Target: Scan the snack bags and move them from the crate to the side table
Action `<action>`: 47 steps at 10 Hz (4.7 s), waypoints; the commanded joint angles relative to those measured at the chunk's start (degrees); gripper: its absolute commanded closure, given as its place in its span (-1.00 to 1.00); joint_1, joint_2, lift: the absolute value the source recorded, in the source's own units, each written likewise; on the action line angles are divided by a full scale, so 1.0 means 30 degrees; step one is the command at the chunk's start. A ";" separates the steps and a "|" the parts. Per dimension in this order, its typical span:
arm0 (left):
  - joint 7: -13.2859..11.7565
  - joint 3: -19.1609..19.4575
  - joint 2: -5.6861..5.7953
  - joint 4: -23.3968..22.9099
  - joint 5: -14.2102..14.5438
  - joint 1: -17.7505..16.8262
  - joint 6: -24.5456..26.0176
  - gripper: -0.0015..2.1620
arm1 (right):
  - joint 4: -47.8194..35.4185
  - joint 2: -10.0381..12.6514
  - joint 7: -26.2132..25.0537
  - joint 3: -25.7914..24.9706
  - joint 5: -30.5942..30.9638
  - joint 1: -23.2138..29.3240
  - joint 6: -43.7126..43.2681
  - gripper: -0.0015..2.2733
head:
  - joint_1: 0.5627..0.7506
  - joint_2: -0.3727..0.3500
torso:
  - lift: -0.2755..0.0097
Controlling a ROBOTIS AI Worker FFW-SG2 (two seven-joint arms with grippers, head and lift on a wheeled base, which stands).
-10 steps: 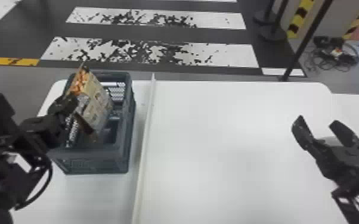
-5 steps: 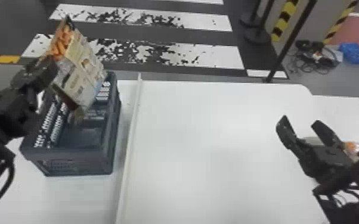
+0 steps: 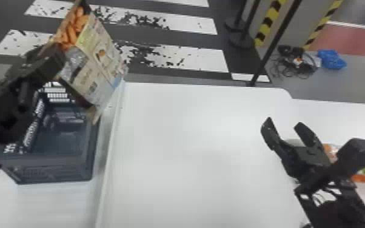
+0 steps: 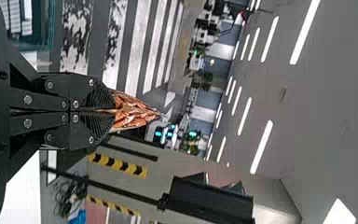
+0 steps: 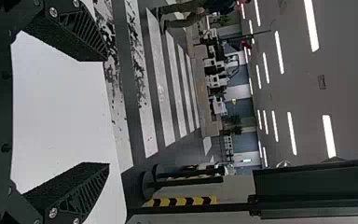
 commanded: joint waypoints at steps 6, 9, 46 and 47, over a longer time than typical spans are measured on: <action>-0.1187 -0.6652 -0.0130 0.5172 0.0469 -0.1874 -0.0035 0.86 | 0.0339 -0.0029 -0.0398 -0.0304 -0.0060 -0.0394 0.0001 -0.88 | 0.41 -0.94 | 0.32; -0.2300 -0.7853 -0.0628 0.9010 0.2051 -0.2782 -0.0504 0.86 | 0.0544 -0.0029 -0.0398 -0.0275 -0.0031 -0.0570 0.0001 -0.88 | 0.41 -0.94 | 0.32; 0.5112 -1.2570 0.0749 0.9479 -0.9492 -0.2547 -0.5543 -0.97 | 0.0222 -0.0469 -0.0340 -0.0099 -0.0558 0.0016 -0.0820 -0.89 | 0.41 -0.94 | 0.32; 0.5112 -1.1339 0.1012 0.8893 -0.9462 -0.1522 -0.7594 -0.97 | 0.0192 -0.0469 -0.0310 -0.0128 -0.0558 -0.0043 -0.0351 -0.89 | 0.41 -0.94 | 0.32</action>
